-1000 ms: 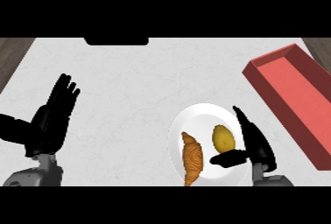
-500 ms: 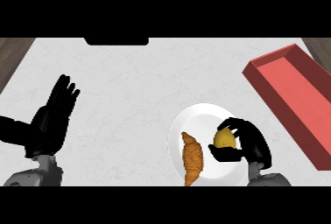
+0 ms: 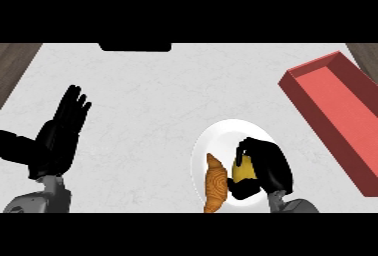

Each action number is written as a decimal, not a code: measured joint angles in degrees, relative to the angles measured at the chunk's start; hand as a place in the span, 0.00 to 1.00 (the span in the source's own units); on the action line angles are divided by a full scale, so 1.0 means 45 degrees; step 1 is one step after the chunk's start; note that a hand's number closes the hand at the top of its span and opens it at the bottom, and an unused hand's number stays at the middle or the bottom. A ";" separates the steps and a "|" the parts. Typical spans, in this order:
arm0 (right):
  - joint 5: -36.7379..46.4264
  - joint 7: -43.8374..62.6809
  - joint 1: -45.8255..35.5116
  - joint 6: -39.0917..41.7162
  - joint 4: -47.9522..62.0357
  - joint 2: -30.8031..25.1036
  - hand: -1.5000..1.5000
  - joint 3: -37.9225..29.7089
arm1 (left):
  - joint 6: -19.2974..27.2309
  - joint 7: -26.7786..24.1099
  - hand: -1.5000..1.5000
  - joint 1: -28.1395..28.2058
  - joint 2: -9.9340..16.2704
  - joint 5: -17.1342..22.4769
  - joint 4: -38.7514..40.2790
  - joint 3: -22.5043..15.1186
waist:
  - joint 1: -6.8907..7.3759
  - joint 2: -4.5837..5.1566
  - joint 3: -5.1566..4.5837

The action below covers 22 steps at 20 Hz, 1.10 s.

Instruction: Pick the lemon from the plate and place it in the cardboard box

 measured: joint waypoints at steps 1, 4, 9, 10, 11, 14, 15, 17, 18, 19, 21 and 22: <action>0.0387 -0.0192 -0.0210 0.0320 -0.0079 -0.0081 1.00 0.0674 | -0.0029 -0.0041 0.50 0.0008 -0.0025 -0.0019 0.0067 -0.0051 | 0.0064 -0.0006 -0.0009; 0.1463 -0.0549 -0.0529 0.0840 -0.0593 -0.0171 1.00 0.2368 | 0.0006 -0.0066 0.50 -0.0099 0.0016 -0.0058 0.0188 0.0012 | 0.0020 -0.0021 -0.0011; 0.2737 -0.0311 -0.0795 0.1811 -0.2340 -0.0180 1.00 0.4015 | 0.0019 -0.0180 0.50 0.0012 0.0001 -0.0049 0.0153 0.0087 | -0.0093 -0.0017 0.0001; 0.2954 -0.0183 -0.0909 0.2122 -0.2705 -0.0142 1.00 0.4234 | -0.0001 -0.0083 0.50 -0.0026 0.0046 0.0017 0.0103 0.0147 | -0.0101 -0.0016 0.0002; 0.3096 -0.0069 -0.0912 0.2536 -0.3307 -0.0242 1.00 0.4444 | -0.0009 -0.0065 0.50 0.0007 0.0061 0.0036 0.0080 0.0174 | -0.0120 -0.0017 0.0004; 0.3393 0.0315 -0.0899 0.3405 -0.4850 -0.0164 1.00 0.4815 | -0.0058 -0.0293 0.50 0.0150 0.0014 0.0074 0.0092 0.0221 | -0.0144 -0.0012 0.0007; 0.3436 0.0514 -0.0862 0.3493 -0.5258 0.0007 1.00 0.4824 | -0.0054 -0.0135 0.50 0.0043 0.0084 0.0100 0.0032 0.0263 | -0.0155 -0.0010 0.0007; 0.3470 0.0945 -0.0712 0.3331 -0.6141 0.0380 1.00 0.4634 | -0.0014 -0.0162 0.50 -0.0062 0.0044 0.0045 0.0190 0.0235 | -0.0219 -0.0010 0.0010; 0.3611 0.1298 -0.0718 0.3320 -0.6548 0.0636 1.00 0.4564 | -0.0055 -0.0233 0.50 -0.0010 0.0036 0.0042 0.0232 0.0218 | -0.0231 -0.0014 0.0011; 0.3747 0.1682 -0.0800 0.3363 -0.6945 0.0849 1.00 0.4482 | -0.0035 -0.0307 0.50 -0.0056 -0.0028 0.0035 0.0369 0.0206 | -0.0246 -0.0013 0.0009; 0.3894 0.2232 -0.0912 0.3486 -0.7748 0.1046 1.00 0.4060 | -0.0033 -0.0203 0.50 0.0038 -0.0030 0.0031 0.0199 0.0166 | -0.0221 -0.0015 0.0009; 0.3916 0.2409 -0.1097 0.3502 -0.7978 0.1172 1.00 0.3637 | 0.0012 -0.0146 0.50 0.0000 -0.0059 -0.0035 0.0185 0.0099 | -0.0212 -0.0008 0.0010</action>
